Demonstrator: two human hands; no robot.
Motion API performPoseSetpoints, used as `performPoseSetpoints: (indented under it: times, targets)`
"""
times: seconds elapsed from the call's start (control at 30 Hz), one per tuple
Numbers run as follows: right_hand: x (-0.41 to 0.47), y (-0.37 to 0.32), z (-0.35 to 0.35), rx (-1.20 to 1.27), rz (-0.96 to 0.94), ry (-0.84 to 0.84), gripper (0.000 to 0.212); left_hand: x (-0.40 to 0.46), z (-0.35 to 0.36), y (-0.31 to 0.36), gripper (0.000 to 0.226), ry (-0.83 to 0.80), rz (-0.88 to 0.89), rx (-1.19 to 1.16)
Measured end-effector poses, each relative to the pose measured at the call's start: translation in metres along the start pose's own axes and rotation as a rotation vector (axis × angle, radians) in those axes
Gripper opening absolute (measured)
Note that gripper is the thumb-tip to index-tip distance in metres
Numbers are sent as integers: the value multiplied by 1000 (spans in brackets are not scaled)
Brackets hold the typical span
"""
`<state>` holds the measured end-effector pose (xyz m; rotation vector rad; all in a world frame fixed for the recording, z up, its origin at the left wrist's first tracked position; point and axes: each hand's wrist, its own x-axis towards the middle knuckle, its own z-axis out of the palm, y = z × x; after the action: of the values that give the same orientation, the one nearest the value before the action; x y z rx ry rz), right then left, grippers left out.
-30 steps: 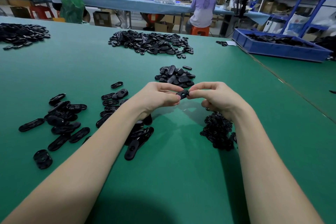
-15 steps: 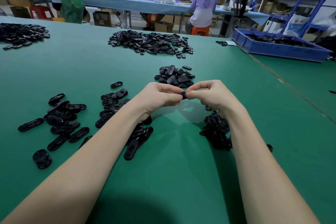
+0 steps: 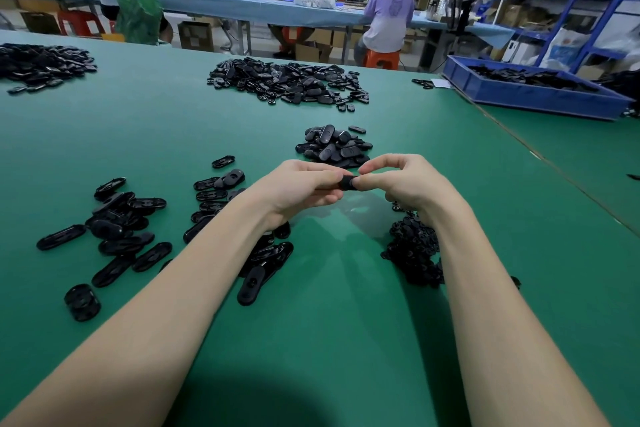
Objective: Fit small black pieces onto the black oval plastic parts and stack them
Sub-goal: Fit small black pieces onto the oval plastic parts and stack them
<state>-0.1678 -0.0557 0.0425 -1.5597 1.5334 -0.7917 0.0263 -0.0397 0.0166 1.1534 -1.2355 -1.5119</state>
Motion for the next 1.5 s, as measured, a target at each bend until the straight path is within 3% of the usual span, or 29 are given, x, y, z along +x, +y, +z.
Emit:
performPoseSetpoints:
  times: [0.1,0.3,0.67,0.83,1.1,1.23,1.33,1.5]
  targets:
    - [0,1,1,52,59,-33,23,0,-1,1,13,-3,-23,-45]
    - [0,6,3,194,93,-132,24,0,4,3,14,-9,-5,-109]
    - [-2,0,10,54,-11,-43,3,0,11,-1,21,87,20,-86]
    - [-2,2,12,4,-62,0,6,1,11,-3,20,106,29,-71]
    - [1,2,23,-63,-80,96,14,2,16,-8,17,224,94,143]
    - [2,4,18,112,-75,73,11,0,11,-3,13,196,202,150]
    - [0,6,10,245,11,-24,14,-3,1,2,19,161,295,330]
    - [3,7,12,184,78,-58,17,0,-3,-8,12,313,495,859]
